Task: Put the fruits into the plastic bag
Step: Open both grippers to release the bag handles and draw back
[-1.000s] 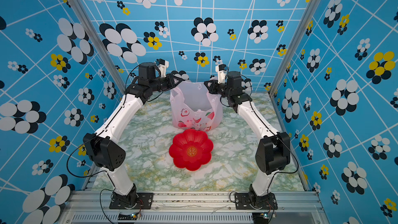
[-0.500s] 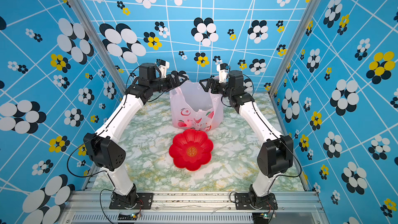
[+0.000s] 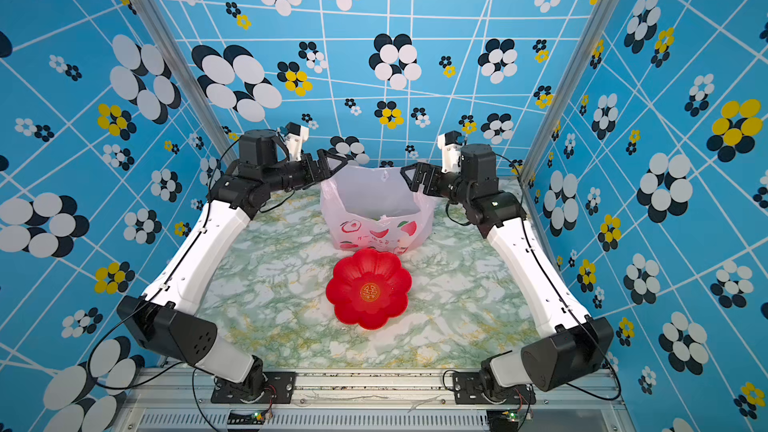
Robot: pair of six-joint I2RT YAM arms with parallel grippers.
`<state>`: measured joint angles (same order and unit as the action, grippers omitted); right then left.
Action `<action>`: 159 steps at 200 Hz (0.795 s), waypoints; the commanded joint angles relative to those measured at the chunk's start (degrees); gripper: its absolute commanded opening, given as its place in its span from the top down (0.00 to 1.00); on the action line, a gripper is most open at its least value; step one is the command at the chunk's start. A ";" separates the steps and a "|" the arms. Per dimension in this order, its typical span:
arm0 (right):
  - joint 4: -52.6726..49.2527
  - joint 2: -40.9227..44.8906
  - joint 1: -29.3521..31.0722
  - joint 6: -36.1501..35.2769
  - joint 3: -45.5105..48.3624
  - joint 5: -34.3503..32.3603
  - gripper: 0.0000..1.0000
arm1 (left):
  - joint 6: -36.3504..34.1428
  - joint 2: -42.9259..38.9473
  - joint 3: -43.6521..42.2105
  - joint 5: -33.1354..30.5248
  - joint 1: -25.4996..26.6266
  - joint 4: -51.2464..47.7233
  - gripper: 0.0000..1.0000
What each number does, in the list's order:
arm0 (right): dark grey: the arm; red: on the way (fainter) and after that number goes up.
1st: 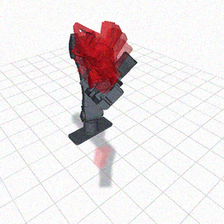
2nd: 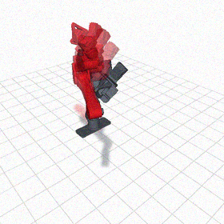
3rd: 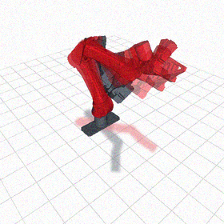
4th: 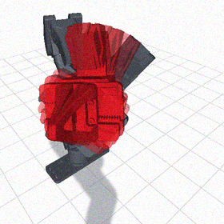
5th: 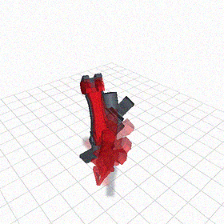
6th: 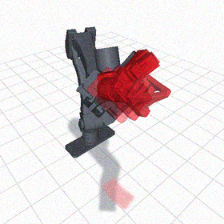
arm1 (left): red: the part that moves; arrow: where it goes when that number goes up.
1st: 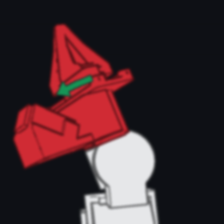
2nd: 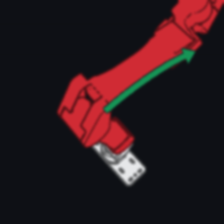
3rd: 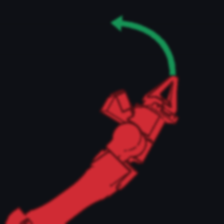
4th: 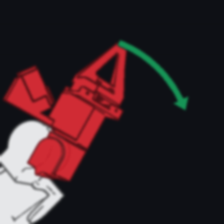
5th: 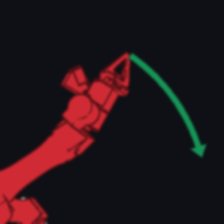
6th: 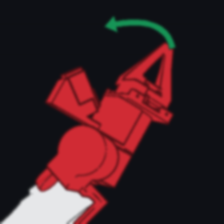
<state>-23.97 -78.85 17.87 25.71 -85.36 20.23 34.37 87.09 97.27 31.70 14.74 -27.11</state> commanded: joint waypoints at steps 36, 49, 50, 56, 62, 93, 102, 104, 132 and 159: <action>-6.17 8.64 0.06 -3.85 3.45 -3.72 0.01 | -0.68 -9.86 -7.90 1.44 -2.69 -5.65 0.01; -5.66 10.62 0.07 -5.01 5.07 -4.88 0.01 | -2.19 -12.06 -9.08 0.72 -3.86 -7.95 0.01; -5.57 10.81 0.07 -5.08 5.23 -5.04 0.01 | -2.28 -12.31 -9.19 0.68 -3.98 -8.13 0.01; -4.97 11.82 0.00 -5.53 6.25 -5.79 0.01 | -2.82 -13.53 -10.00 0.20 -4.62 -8.90 0.01; -3.96 12.75 -0.01 -6.07 7.35 -6.53 0.01 | -3.23 -14.86 -10.92 -0.26 -5.30 -9.26 0.01; 4.46 19.09 -0.02 -8.94 16.49 -9.92 0.01 | -5.13 -22.60 -17.63 -2.28 -9.20 -5.80 0.01; 7.47 21.03 0.00 -9.29 19.69 -11.44 0.01 | -6.01 -24.99 -19.96 -3.48 -10.15 -3.97 0.01; 8.15 21.48 -0.02 -9.44 20.49 -11.79 0.01 | -6.17 -25.51 -20.60 -3.77 -10.28 -3.66 0.01; 20.87 27.53 -0.03 -11.92 32.50 -14.29 0.01 | -8.79 -33.70 -31.17 -8.47 -11.32 6.23 0.01; 33.14 31.69 0.00 -12.84 43.73 -17.97 0.01 | -11.77 -41.28 -43.54 -11.15 -11.31 18.26 0.01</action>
<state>-6.09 -50.11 17.87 15.38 -48.42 7.16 26.96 50.30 61.67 24.93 3.79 -21.50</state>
